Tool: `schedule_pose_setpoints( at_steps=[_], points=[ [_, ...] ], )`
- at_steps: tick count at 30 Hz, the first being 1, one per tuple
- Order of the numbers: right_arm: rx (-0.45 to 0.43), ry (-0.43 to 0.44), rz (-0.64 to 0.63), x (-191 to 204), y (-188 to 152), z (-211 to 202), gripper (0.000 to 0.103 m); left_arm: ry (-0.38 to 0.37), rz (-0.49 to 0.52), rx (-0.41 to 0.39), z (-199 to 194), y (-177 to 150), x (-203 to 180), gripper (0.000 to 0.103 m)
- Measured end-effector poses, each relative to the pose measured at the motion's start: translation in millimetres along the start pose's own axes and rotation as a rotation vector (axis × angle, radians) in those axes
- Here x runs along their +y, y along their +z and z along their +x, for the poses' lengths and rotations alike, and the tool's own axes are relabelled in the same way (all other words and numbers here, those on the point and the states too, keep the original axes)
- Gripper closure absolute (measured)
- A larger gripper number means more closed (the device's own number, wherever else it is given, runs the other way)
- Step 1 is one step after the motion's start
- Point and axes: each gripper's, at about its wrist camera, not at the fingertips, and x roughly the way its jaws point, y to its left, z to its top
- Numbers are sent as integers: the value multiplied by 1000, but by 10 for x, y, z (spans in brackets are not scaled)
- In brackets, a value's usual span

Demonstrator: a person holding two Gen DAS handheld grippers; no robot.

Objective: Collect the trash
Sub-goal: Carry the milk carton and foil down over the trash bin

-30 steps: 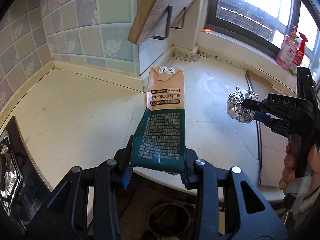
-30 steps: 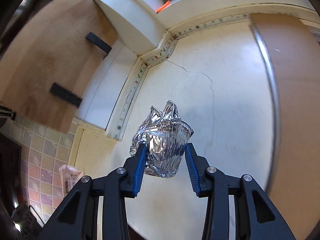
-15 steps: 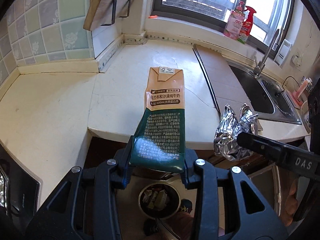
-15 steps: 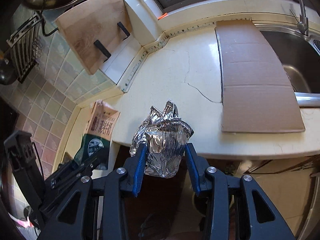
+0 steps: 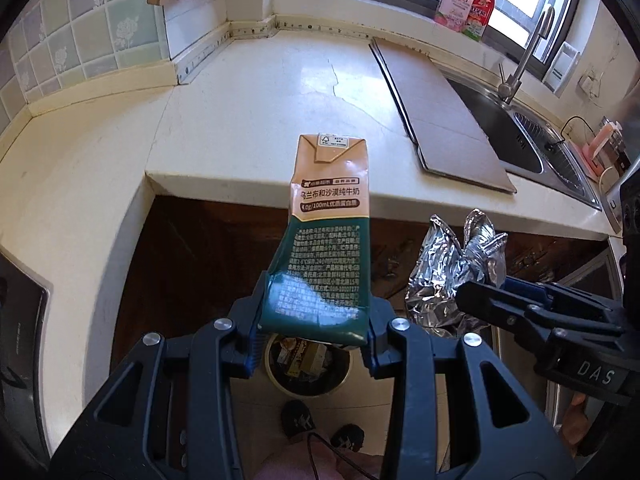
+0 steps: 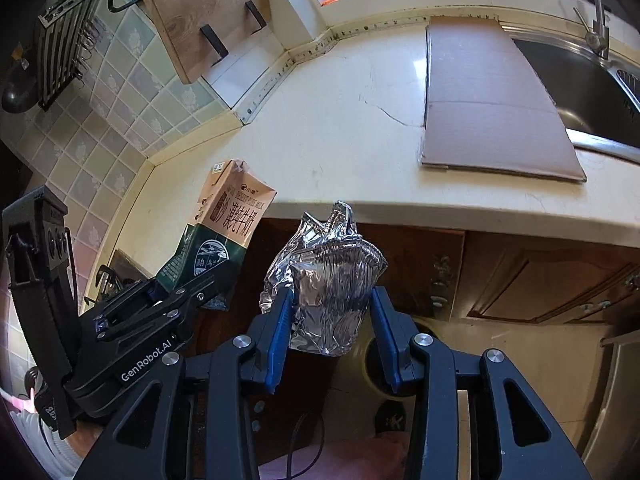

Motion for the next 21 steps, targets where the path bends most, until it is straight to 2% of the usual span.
schedule_pose_setpoints(
  at_steps=[11,21],
  points=[
    [128,-9,104,-759,-802,338,65,21,11,174,670,-782,-330,69],
    [228,-58,204,-1405,-1349,1002,65,23,8,275,1568,-1218,-296,69]
  ],
)
